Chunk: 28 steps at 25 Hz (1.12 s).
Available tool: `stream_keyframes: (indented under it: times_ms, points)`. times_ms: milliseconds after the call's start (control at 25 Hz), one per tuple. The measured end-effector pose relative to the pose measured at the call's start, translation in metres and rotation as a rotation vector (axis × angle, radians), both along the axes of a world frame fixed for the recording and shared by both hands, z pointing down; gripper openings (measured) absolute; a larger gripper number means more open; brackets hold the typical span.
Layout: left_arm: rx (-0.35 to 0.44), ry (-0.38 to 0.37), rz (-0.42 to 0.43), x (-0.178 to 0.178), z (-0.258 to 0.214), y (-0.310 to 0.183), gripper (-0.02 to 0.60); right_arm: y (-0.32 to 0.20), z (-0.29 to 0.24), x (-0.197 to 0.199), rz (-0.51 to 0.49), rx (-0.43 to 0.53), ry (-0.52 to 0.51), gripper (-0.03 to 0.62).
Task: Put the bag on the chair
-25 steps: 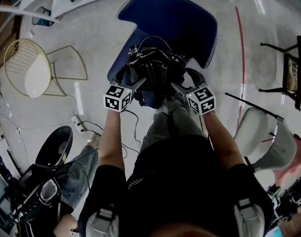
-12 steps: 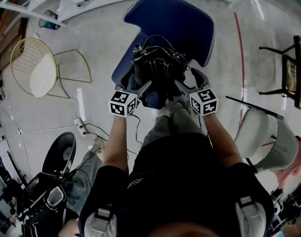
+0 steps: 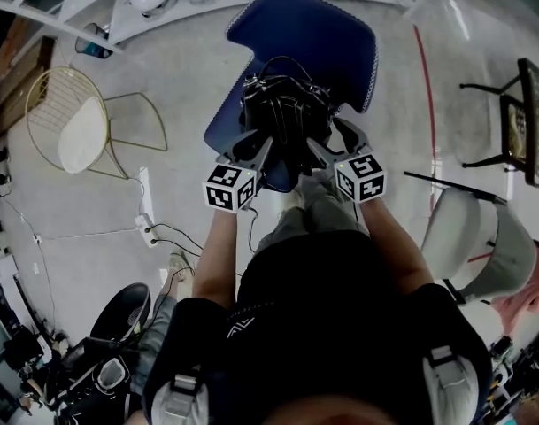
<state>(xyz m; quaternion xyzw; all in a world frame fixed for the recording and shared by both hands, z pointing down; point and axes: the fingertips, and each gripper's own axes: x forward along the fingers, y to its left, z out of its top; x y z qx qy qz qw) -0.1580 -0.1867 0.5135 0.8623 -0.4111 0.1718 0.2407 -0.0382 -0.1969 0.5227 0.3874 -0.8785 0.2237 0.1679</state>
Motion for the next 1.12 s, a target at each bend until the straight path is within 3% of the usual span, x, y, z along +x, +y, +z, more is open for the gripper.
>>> stream_keyframes:
  times_ms: [160,280,360,520,1120]
  points:
    - [0.009,-0.045,0.011,0.006,-0.008,0.006,0.058,0.006,-0.012,-0.009,-0.008,0.004,-0.018,0.314]
    - [0.016,-0.044,0.014,0.011,-0.016,0.013,0.051,0.012,-0.023,-0.01,0.003,0.025,-0.025,0.211]
    - [0.016,-0.032,0.009,0.013,-0.022,0.017,0.049,0.015,-0.03,-0.01,0.014,0.032,-0.034,0.191]
    - [0.027,-0.036,0.003,0.018,-0.033,0.024,0.042,0.021,-0.042,-0.011,0.037,0.041,-0.059,0.082]
    - [-0.002,-0.022,-0.021,0.016,-0.034,0.05,0.031,0.052,-0.042,-0.023,0.018,0.002,-0.051,0.048]
